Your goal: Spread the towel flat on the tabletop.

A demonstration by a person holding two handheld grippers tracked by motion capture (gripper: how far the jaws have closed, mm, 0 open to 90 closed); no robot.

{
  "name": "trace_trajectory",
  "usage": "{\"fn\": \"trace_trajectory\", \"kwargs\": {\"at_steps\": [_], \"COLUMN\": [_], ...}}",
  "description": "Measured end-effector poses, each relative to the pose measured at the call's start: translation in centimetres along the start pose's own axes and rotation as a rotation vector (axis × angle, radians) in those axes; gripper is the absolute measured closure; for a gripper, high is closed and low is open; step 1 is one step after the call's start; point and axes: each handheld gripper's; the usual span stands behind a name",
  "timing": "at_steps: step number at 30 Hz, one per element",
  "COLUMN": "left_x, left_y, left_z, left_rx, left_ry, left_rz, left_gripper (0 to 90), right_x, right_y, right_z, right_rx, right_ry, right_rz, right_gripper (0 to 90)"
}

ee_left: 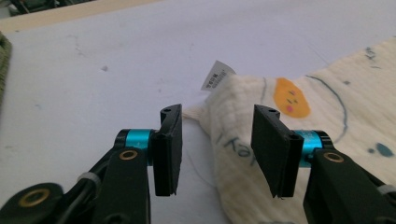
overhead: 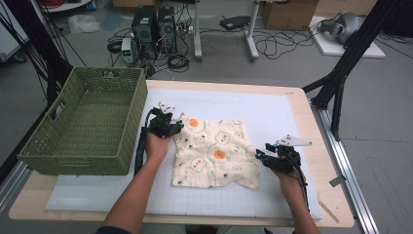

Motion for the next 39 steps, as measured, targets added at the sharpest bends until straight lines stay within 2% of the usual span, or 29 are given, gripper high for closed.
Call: {"fn": "trace_trajectory", "kwargs": {"at_steps": [2,3,5,6,11,14,16,17,19,20,21,22,23,24,25,26,27,28,29,30,32,33,35,37,38,39], "left_x": [-0.2,-0.4,-0.8,-0.9,-1.9,-2.2,-2.4,-2.4,-2.4,-2.4,-2.4,-2.5,-2.5,-2.5,-2.5,-2.4,-2.3,-2.2,-2.1,-2.0,-1.8,-1.6,-0.8,0.2,0.5,0.8], "left_y": [0.2,0.2,0.1,0.1,0.2,0.4,0.8,0.9,1.1,1.1,1.1,1.1,1.0,1.0,1.0,1.0,1.1,1.1,1.1,1.0,0.8,0.7,0.7,0.5,0.5,0.6], "left_z": [0.1,0.1,0.1,0.1,0.5,0.6,0.6,0.6,0.7,0.8,0.7,0.7,0.6,0.6,0.5,0.4,0.4,0.3,0.3,0.3,0.4,0.3,0.0,-0.6,-0.9,-1.1], "left_rx": [-0.054,-0.069,-0.067,-0.068,-0.075,-0.08,-0.078,-0.077,-0.076,-0.081,-0.078,-0.075,-0.072,-0.071,-0.067,-0.068,-0.066,-0.064,-0.059,-0.068,-0.087,-0.102,-0.092,-0.054,-0.034,-0.029], "left_ry": [0.025,0.029,0.037,0.041,0.108,0.116,0.119,0.12,0.121,0.12,0.116,0.113,0.113,0.11,0.11,0.112,0.113,0.113,0.119,0.117,0.112,0.115,0.132,0.129,0.115,0.104], "left_rz": [-0.011,-0.015,-0.034,-0.046,-0.075,-0.078,-0.07,-0.065,-0.033,-0.029,-0.026,-0.032,-0.035,-0.034,-0.034,-0.032,-0.033,-0.037,-0.044,-0.073,-0.112,-0.104,-0.07,-0.038,-0.051,-0.06], "left_gripper": [48.1,48.4,48.3,48.2,44.4,44.1,44.1,44.2,43.4,43.0,43.0,43.0,43.3,43.5,43.5,43.7,43.7,43.7,43.7,44.0,45.1,45.2,45.1,45.1,45.1,45.4], "right_x": [0.9,1.5,3.0,3.8,7.9,9.9,11.1,11.7,12.2,12.4,12.3,12.3,12.2,12.0,11.7,11.3,10.8,10.5,10.3,10.3,9.7,9.3,8.5,7.8,7.4,6.9], "right_y": [-0.9,-1.3,-1.9,-2.2,-3.1,-3.6,-3.8,-3.8,-3.9,-4.1,-4.2,-4.3,-4.6,-4.8,-4.9,-5.0,-5.2,-5.2,-5.2,-5.1,-5.0,-5.0,-4.8,-4.7,-4.7,-4.8], "right_z": [-0.2,-0.5,-0.9,-1.1,-1.5,-1.6,-1.5,-1.3,-1.1,-1.1,-1.1,-1.0,-0.6,-0.3,-0.5,-0.9,-1.4,-1.6,-1.8,-1.8,-1.7,-1.6,-1.5,-1.5,-1.6,-1.6], "right_rx": [-0.027,-0.025,-0.025,-0.043,-0.103,-0.091,-0.061,-0.056,-0.047,-0.038,-0.041,-0.069,-0.144,-0.212,-0.207,-0.173,-0.152,-0.155,-0.145,-0.151,-0.131,-0.111,-0.094,-0.064,-0.052,-0.048], "right_ry": [0.019,0.018,0.01,0.014,-0.011,-0.022,-0.015,-0.012,0.006,0.011,-0.007,-0.027,0.029,0.118,0.161,0.201,0.261,0.291,0.287,0.275,0.224,0.209,0.18,0.154,0.129,0.124], "right_rz": [0.003,0.0,0.006,0.02,0.101,0.127,0.137,0.157,0.14,0.14,0.14,0.15,0.166,0.174,0.157,0.133,0.117,0.113,0.123,0.127,0.101,0.068,0.038,0.046,0.045,0.045], "right_gripper": [50.1,50.6,50.5,50.5,52.1,47.0,42.4,41.7,45.2,53.0,73.8,84.6,86.6,86.9,86.8,86.7,85.3,82.7,80.2,76.6,67.9,66.7,62.5,57.8,56.3,55.4]}}
Point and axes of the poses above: each handheld gripper's, and its own axes: x roughly forward along the jaws, y roughly out of its underside, z roughly to its left, and after that the axes turned 9 degrees about -z, right-handed
